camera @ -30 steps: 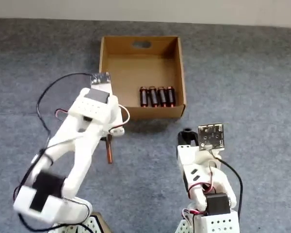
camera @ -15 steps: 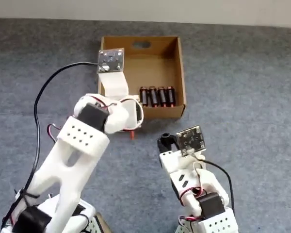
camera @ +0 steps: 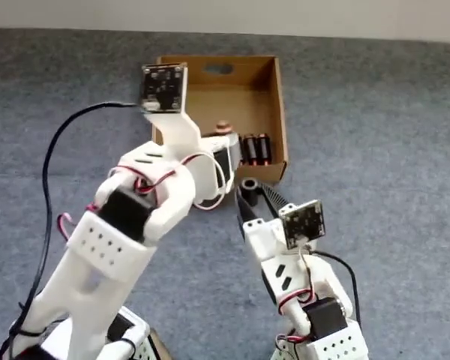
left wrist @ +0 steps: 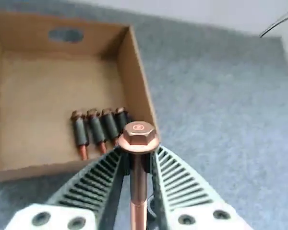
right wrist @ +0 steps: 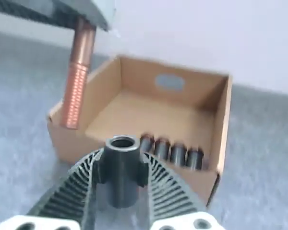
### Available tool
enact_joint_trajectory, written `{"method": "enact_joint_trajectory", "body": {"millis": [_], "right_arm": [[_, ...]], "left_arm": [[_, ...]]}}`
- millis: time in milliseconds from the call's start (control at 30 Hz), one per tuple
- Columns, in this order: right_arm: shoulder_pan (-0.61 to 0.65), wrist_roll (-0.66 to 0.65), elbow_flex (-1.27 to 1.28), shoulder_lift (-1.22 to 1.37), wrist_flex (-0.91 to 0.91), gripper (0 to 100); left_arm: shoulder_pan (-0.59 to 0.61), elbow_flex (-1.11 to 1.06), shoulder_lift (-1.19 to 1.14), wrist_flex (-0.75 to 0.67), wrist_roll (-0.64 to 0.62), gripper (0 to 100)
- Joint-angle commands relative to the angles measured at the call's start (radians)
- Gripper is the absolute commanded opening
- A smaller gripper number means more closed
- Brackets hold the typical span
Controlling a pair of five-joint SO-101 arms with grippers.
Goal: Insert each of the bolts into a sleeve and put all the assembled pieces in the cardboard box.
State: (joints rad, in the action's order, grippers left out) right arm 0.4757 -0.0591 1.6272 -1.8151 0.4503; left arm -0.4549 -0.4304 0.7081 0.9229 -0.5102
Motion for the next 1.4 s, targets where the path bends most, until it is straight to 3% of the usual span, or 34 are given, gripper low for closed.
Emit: {"method": "enact_joint_trajectory", "body": {"millis": [0,300,633,967,1233,1367], "right_arm": [[0.008,0.005,-0.004,-0.013,-0.128,0.5],[0.008,0.009,0.004,-0.013,-0.185,0.5],[0.008,0.009,0.019,-0.013,-0.185,0.5],[0.008,0.009,0.041,-0.013,-0.188,0.5],[0.008,0.009,0.041,-0.013,-0.188,0.5],[0.008,0.009,0.042,-0.013,-0.188,0.5]], "left_arm": [[-0.012,0.045,0.091,-0.077,0.0,1],[-0.016,0.042,0.102,-0.176,0.029,1],[-0.185,-0.193,0.111,-0.436,0.362,1],[-0.134,-0.246,0.177,-0.479,0.365,1],[-0.133,-0.524,0.387,-0.758,0.37,1],[-0.133,-0.556,0.386,-0.786,0.37,1]]}}
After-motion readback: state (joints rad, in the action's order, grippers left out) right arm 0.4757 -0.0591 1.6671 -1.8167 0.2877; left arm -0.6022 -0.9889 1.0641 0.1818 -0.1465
